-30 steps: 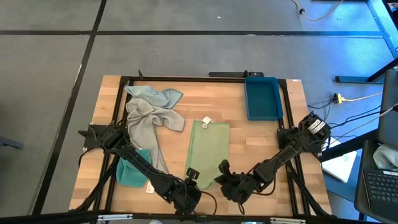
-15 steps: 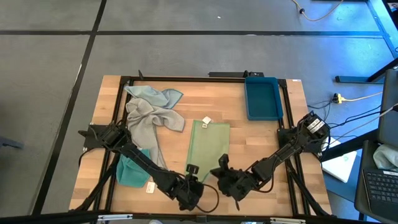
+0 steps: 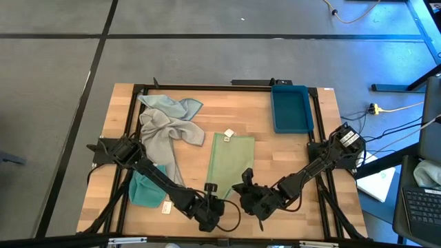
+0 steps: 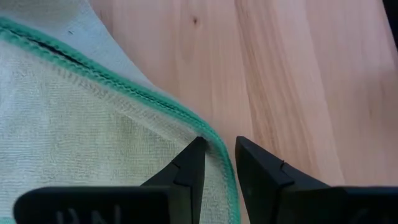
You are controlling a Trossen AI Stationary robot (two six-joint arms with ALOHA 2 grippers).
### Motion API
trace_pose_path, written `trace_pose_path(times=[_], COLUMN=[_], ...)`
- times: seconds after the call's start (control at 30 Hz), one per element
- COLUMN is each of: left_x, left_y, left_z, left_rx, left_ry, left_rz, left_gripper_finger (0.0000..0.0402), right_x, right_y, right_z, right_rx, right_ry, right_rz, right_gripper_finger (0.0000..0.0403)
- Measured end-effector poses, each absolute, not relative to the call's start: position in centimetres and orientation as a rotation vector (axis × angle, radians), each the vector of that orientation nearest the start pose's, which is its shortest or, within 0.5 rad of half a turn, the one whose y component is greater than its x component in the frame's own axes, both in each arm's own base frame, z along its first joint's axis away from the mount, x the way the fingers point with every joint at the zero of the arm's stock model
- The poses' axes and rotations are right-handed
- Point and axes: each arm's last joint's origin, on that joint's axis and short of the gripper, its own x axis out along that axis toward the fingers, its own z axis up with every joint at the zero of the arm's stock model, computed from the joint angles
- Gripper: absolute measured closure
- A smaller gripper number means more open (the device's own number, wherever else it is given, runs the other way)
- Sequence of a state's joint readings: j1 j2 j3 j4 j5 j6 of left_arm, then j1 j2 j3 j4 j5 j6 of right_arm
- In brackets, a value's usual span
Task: Fold microfiber towels
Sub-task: Fold the green microfiber cloth
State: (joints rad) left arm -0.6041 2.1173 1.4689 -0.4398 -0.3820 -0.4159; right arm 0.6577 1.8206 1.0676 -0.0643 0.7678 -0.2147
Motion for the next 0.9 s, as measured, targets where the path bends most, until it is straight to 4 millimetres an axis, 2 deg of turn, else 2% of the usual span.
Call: trace_pose_path(times=[0.23, 0.67, 0.77, 0.9], left_x=[36.2, 35.9, 35.5, 35.2], left_y=[-23.8, -24.0, -24.2, -24.4], left_z=[13.1, 12.9, 13.0, 13.0], left_rx=[0.151, 0.153, 0.192, 0.214], left_ry=[1.009, 1.021, 1.006, 1.010], left_rz=[0.008, 0.032, 0.058, 0.070], left_gripper_finger=[0.0319, 0.0320, 0.0338, 0.0390], right_x=[30.1, 29.8, 29.6, 29.3], right_y=[20.6, 20.4, 20.4, 20.6], right_z=[17.1, 16.9, 16.7, 16.6], right_rx=[-0.764, -0.743, -0.744, -0.737], right_ry=[0.633, 0.666, 0.688, 0.693], right_rz=[-0.087, -0.099, -0.101, -0.099], right_gripper_finger=[0.0391, 0.0391, 0.0391, 0.0391])
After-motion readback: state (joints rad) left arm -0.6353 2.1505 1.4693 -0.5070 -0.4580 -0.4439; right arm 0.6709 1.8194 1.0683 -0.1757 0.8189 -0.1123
